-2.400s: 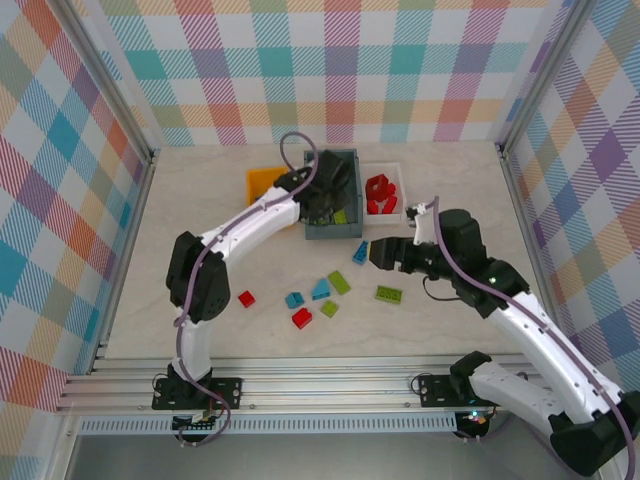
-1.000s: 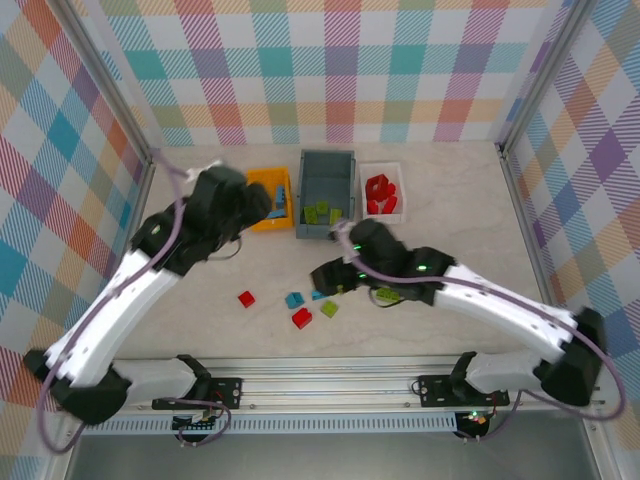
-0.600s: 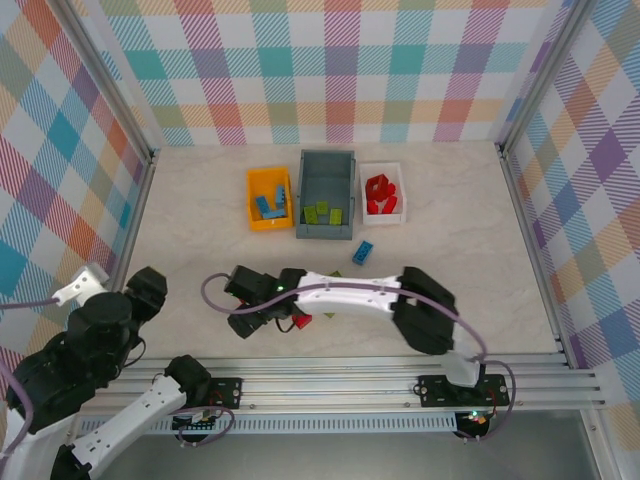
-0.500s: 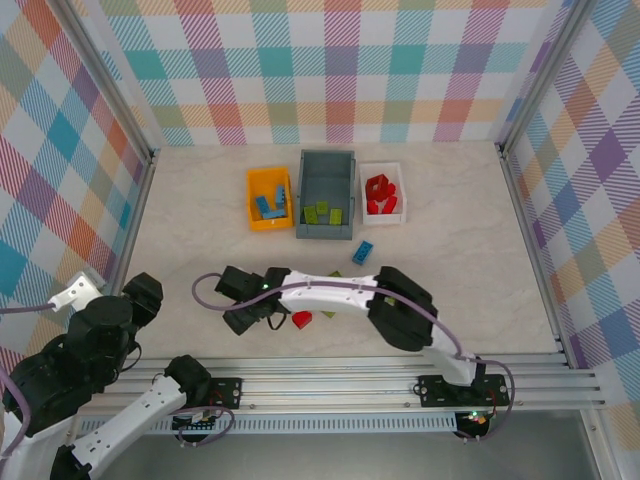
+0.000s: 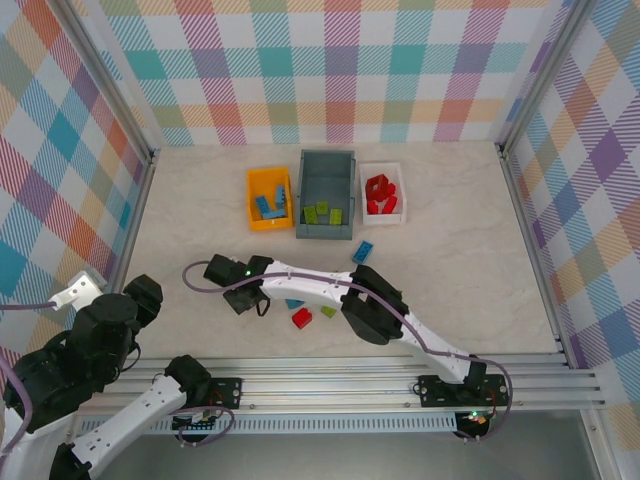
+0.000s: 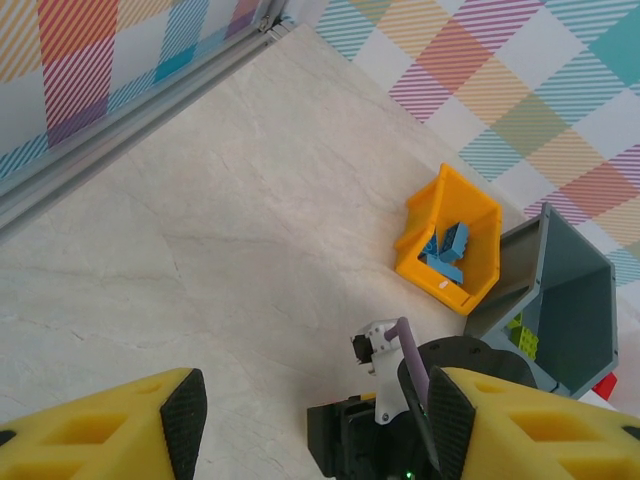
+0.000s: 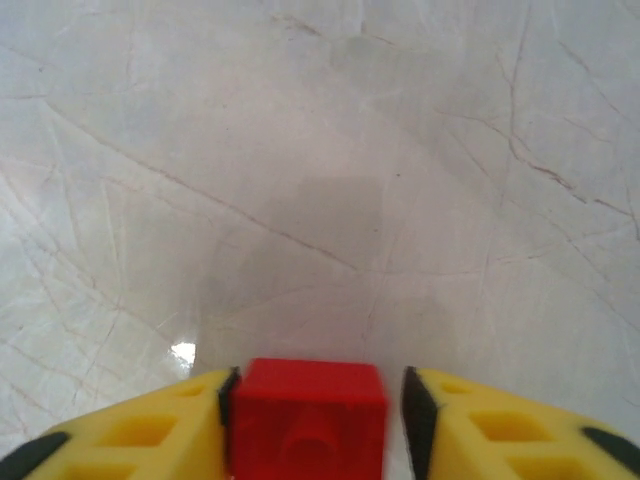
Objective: Sort the legos into containers by color
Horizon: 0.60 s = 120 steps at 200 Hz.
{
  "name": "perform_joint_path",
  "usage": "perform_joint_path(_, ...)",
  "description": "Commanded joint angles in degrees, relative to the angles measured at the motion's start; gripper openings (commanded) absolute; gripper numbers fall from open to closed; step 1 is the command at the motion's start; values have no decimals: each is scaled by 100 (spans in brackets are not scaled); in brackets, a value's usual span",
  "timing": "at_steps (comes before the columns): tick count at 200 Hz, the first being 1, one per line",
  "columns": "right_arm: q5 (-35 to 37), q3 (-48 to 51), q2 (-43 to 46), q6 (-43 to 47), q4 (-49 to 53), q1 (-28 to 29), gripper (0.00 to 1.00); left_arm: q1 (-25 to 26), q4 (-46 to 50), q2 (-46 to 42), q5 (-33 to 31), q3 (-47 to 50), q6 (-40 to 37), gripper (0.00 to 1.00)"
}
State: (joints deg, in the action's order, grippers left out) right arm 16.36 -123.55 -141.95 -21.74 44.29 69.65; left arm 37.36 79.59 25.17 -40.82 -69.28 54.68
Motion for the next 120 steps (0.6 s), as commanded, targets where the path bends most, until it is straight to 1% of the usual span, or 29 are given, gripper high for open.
perform_joint_path(1,64,-80,28,-12,232,-5,41,-36,47,50,-41,-45,-80,62)
perform_joint_path(12,102,160,295,-32,91,-2,38,-36,-96,73,74,-9,-194,62)
perform_joint_path(37,272,785,1093,-21,-210,-53,35,-37,-475,269,450,46,-453,63)
perform_joint_path(48,332,1057,1494,-39,-266,-127,34,-36,-809,412,766,78,-632,64)
perform_joint_path(62,348,1565,2121,-98,-419,-322,34,-41,-1333,680,1371,131,-908,65)
perform_joint_path(88,252,2820,3400,-231,-656,-1046,34,-36,-2214,1478,2630,195,-1270,67)
perform_joint_path(106,123,3677,4235,-251,-806,-1781,34,-36,-2812,2083,3479,252,-1440,67)
perform_joint_path(120,-42,4194,4706,-235,-884,-2434,34,-37,-3294,2545,4118,274,-1460,67)
